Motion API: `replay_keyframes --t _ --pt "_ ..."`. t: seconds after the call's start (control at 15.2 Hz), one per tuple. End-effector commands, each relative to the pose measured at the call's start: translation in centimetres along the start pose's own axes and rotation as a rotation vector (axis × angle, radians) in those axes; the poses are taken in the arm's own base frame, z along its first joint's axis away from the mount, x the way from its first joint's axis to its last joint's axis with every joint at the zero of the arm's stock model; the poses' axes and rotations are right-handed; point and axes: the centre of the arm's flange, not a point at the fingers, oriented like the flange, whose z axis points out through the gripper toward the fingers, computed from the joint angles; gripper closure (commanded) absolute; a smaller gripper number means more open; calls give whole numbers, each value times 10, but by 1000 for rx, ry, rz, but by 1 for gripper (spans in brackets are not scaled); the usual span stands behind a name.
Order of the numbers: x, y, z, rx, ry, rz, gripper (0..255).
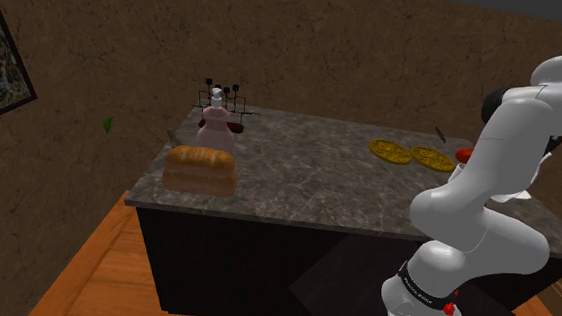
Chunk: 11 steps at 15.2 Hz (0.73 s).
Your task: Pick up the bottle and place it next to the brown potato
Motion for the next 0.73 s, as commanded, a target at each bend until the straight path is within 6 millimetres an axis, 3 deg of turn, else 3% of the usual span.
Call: replay_keyframes --t 0.0,0.46,0.66 --pt "1 0 11 -1 0 0 255" --pt "0 0 50 -1 0 0 255" --pt "0 0 50 -1 0 0 255"
